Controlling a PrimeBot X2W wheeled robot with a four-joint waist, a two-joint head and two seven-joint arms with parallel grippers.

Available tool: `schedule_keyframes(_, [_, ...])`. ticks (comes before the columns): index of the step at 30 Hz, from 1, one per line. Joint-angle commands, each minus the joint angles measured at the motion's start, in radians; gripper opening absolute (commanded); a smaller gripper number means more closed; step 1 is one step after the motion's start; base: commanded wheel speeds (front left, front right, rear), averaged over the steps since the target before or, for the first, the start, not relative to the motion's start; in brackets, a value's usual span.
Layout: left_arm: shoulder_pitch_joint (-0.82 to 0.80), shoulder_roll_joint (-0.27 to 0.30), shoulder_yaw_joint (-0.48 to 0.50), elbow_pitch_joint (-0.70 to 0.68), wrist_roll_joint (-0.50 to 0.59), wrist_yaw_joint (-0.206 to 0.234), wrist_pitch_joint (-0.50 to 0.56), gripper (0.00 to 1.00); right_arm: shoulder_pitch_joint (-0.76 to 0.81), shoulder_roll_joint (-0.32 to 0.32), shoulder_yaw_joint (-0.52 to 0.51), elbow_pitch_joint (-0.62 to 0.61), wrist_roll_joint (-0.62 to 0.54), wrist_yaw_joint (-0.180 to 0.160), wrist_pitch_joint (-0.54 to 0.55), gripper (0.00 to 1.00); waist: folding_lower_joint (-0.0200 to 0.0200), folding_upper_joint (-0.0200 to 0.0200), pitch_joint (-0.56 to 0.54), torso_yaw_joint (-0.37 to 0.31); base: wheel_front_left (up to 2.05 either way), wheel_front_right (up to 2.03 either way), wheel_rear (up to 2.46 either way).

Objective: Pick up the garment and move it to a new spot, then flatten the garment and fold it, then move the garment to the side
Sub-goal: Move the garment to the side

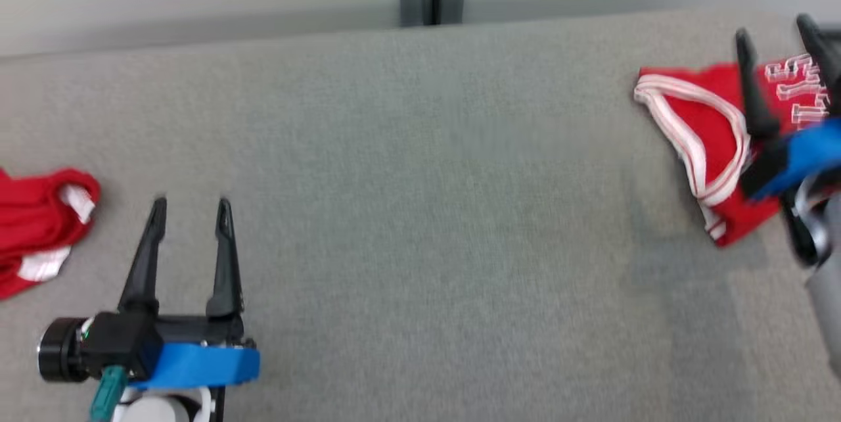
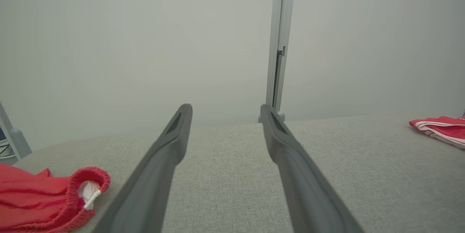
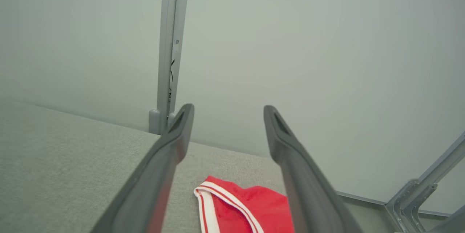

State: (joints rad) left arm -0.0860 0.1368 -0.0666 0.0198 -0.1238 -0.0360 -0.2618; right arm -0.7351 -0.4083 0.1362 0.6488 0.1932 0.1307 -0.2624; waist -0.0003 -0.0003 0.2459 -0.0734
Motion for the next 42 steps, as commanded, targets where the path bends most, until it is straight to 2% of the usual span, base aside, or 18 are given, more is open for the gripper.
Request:
schedule_keyframes(1, [0.026, -0.002, 0.012, 0.008, -0.009, 0.001, -0.004, 1.00, 0.072, 0.026, 0.005, -0.050, 0.018, 0.000, -0.003, 1.00, 0.0003, 0.0003, -0.040, -0.004, 0.00, 0.00, 0.00])
schedule_keyframes(11, [0.120, -0.012, 0.036, 0.048, -0.015, -0.013, -0.003, 1.00, 0.438, 0.129, -0.044, -0.279, 0.017, 0.000, 0.000, 1.00, 0.0003, 0.0003, -0.160, 0.049, 0.00, 0.00, 0.00])
schedule_keyframes(23, [0.168, -0.024, 0.048, 0.089, -0.009, -0.027, -0.003, 1.00, 0.777, 0.279, -0.181, -0.567, -0.027, 0.000, 0.076, 1.00, 0.0003, 0.0003, -0.233, 0.077, 0.00, 0.00, 0.00])
schedule_keyframes(31, [0.177, -0.026, 0.056, 0.095, -0.006, -0.034, -0.003, 1.00, 0.886, 0.336, -0.228, -0.671, -0.042, 0.000, 0.107, 1.00, 0.0003, 0.0003, -0.238, 0.082, 0.00, 0.00, 0.00])
schedule_keyframes(42, [0.152, -0.025, 0.066, 0.105, 0.002, -0.043, -0.004, 1.00, 0.905, 0.355, -0.242, -0.693, -0.049, 0.000, 0.115, 1.00, 0.0003, 0.0003, -0.225, 0.092, 0.00, 0.00, 0.00])
